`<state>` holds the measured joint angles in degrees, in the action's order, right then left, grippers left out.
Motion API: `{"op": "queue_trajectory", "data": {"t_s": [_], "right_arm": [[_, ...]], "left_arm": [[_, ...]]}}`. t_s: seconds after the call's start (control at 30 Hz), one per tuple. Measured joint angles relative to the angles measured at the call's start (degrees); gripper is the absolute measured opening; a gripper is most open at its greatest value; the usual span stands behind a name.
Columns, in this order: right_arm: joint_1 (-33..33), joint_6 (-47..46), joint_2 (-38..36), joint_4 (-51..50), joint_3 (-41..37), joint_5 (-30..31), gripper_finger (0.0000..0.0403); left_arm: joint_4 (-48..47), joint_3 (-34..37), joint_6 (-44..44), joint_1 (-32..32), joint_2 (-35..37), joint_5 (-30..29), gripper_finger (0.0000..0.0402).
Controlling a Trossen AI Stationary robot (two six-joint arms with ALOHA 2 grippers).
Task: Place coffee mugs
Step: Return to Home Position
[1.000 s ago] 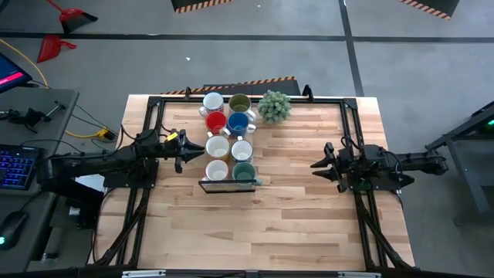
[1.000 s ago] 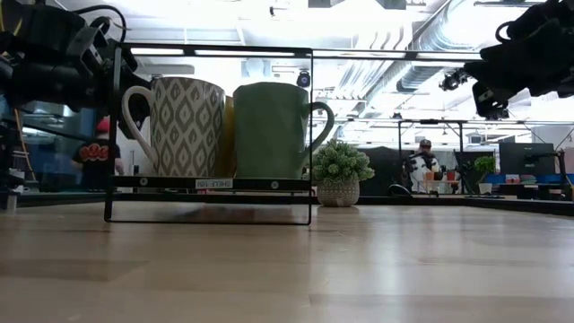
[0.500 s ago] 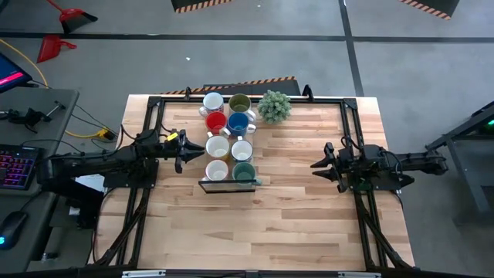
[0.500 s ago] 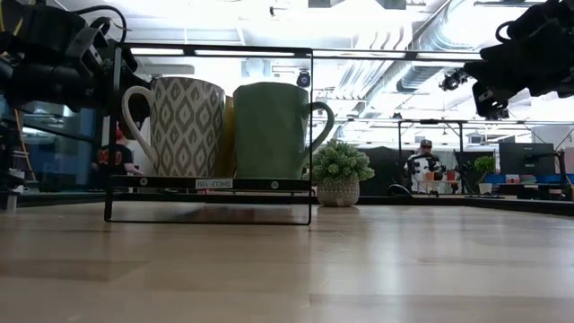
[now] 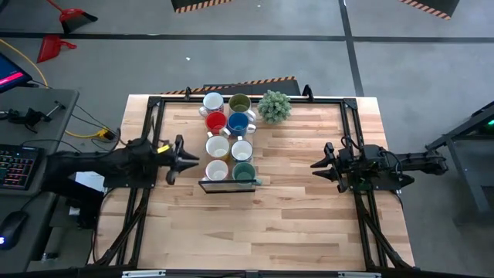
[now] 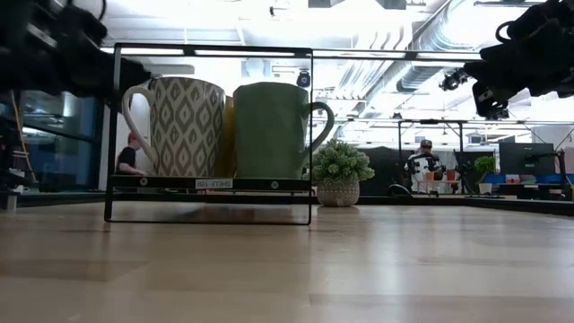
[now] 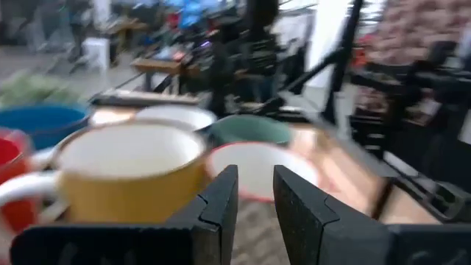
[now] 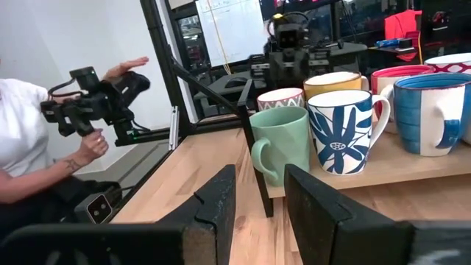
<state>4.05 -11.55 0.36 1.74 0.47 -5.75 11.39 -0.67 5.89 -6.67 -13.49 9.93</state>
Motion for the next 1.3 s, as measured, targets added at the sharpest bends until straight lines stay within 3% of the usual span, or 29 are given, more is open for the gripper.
{"op": "queue_trajectory", "data": {"t_s": [0.17,0.4,0.7,0.9,1.3], "right_arm": [[-0.01,0.00,0.00,0.00,0.00,0.01,0.0103],[0.00,0.00,0.00,0.00,0.00,0.01,0.0103],[-0.02,0.00,0.00,0.02,0.00,0.01,0.0103],[-0.02,0.02,0.00,0.02,0.00,0.01,0.0103],[-0.02,0.02,0.00,0.00,0.00,0.01,0.0103]], "left_arm": [[-3.67,-0.02,-3.49,4.87,5.62,-0.08,0.0078],[-9.13,-0.02,-4.58,6.42,13.08,0.16,0.0078],[-8.78,-0.09,-1.52,6.61,13.29,2.47,0.0078],[-8.78,-0.09,-6.21,7.61,13.29,2.43,0.0078],[-8.61,-0.07,-6.54,7.60,12.70,2.27,0.0078]]}}
